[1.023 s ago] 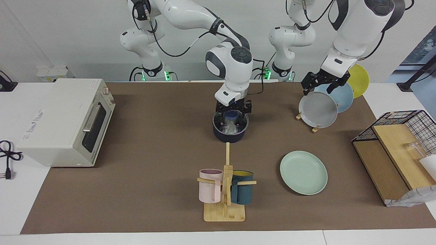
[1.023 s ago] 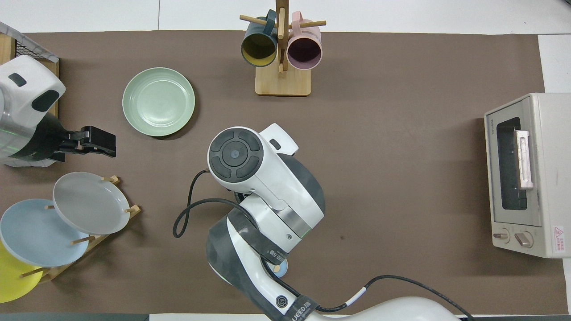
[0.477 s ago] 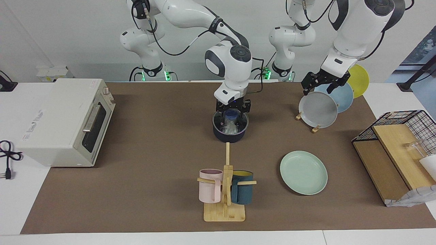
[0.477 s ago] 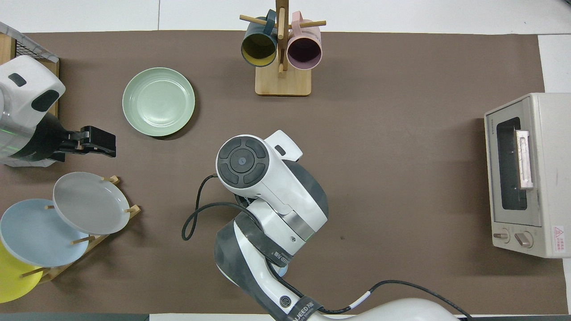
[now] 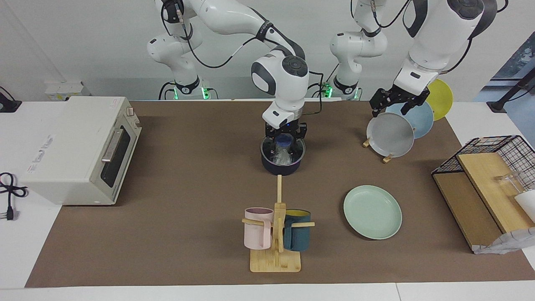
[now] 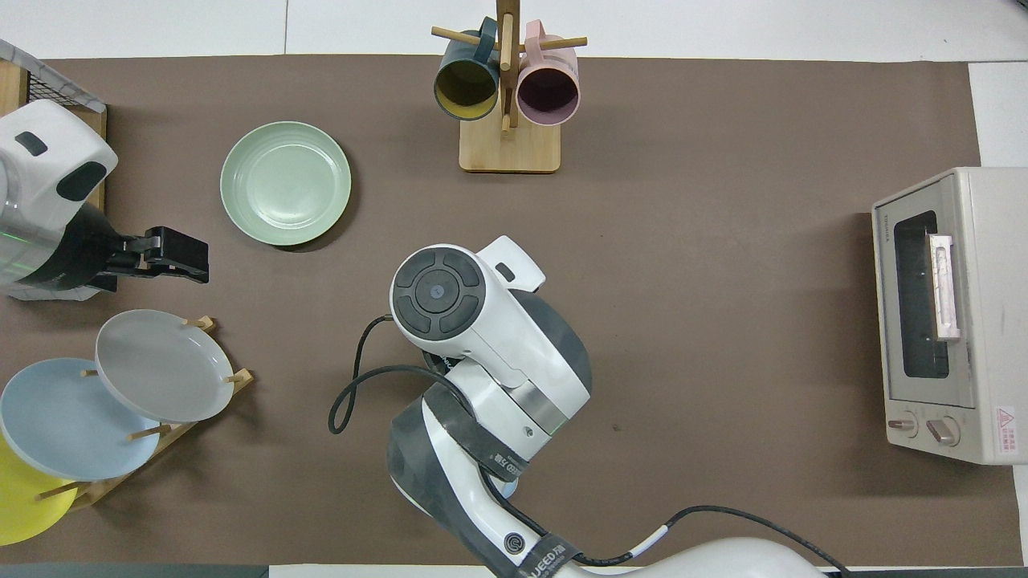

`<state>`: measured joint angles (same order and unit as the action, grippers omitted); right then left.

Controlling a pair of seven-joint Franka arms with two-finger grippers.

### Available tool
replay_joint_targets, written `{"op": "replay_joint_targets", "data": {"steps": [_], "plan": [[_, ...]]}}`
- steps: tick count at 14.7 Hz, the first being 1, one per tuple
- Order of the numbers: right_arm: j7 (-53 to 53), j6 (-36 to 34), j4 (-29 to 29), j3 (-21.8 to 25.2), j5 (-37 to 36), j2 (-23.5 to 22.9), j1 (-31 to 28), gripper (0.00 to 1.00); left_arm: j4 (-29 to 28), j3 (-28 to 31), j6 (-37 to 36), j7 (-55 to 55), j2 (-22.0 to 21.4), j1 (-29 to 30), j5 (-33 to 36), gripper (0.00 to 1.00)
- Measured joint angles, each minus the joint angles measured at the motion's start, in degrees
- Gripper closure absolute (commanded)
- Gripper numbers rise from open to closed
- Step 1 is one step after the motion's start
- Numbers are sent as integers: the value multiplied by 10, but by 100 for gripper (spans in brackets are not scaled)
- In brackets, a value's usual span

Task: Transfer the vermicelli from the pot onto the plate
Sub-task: 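Grasp the blue knob with the right gripper and lift the glass lid, then carry the glass lid with the right gripper away toward the toaster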

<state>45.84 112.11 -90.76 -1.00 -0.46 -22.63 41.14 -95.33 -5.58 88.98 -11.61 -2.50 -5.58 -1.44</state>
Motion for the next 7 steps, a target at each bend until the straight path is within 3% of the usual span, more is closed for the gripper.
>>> {"op": "replay_joint_targets", "data": {"steps": [3,7], "plan": [[0,1,-1,0,0,1,0,59,0,0,0,0,0,0,0,0],[0,0,7,2,-1,5,-4,60,0,0,0,0,0,0,0,0]]}}
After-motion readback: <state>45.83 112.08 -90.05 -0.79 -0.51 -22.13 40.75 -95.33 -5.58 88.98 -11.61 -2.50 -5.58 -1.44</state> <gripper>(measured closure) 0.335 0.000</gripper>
